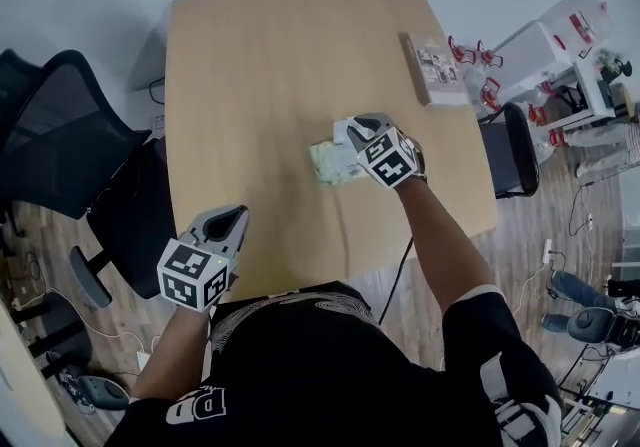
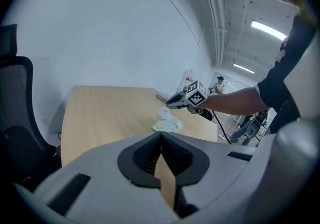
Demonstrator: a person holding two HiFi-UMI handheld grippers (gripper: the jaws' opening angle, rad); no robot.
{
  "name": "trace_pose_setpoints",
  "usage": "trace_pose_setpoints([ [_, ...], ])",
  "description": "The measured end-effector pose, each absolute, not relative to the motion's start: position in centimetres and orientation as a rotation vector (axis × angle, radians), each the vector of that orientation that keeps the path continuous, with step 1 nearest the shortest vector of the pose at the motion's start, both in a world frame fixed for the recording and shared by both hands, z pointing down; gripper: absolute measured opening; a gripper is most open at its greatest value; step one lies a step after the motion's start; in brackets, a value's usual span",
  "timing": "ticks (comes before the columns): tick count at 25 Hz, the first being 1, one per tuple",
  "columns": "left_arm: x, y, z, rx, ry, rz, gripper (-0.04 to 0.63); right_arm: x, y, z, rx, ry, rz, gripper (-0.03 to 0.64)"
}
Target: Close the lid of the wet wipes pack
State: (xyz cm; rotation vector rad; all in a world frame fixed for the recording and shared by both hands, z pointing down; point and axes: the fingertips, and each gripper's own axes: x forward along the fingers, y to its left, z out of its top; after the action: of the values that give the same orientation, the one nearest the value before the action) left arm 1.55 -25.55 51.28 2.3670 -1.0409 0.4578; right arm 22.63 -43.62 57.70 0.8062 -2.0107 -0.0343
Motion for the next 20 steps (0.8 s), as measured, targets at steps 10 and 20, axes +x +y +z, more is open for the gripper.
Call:
trace_pose_setpoints([
  [10,0.6,-25.4,51.8,2.325,-1.1,0.46,0.017,22.4,-45.4,59.9,0.584,-1.885,-0.228,0.086],
  [20,1.3,-24.6,52.5,2.279,-1.059,0.419,0.017,22.7,-45.0,62.2,0.402,-1.819,-0.197,0.123],
])
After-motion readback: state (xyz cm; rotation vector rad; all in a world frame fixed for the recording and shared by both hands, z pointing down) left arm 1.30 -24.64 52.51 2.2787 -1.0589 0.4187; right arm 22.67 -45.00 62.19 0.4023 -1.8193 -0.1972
